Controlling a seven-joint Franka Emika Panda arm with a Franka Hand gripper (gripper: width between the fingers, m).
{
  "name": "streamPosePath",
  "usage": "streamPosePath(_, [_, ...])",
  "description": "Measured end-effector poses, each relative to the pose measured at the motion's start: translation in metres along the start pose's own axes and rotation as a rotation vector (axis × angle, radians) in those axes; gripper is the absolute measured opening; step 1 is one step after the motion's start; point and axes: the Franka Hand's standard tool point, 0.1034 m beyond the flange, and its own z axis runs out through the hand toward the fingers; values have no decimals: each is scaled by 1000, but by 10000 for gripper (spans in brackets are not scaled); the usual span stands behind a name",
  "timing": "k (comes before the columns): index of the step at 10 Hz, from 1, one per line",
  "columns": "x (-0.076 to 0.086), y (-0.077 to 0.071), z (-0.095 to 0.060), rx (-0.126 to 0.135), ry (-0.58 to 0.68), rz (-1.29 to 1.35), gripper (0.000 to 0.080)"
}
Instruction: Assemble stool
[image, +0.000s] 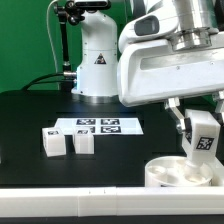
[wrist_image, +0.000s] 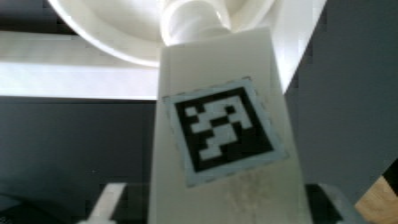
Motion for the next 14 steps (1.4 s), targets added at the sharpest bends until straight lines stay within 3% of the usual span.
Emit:
streamPosePath(3, [4,2,7,-5,24,2,327])
streamPosePath(11, [-7,3,15,-6,12,1,327])
streamPosePath(14, [-8,9,14,-25,67,-2,327])
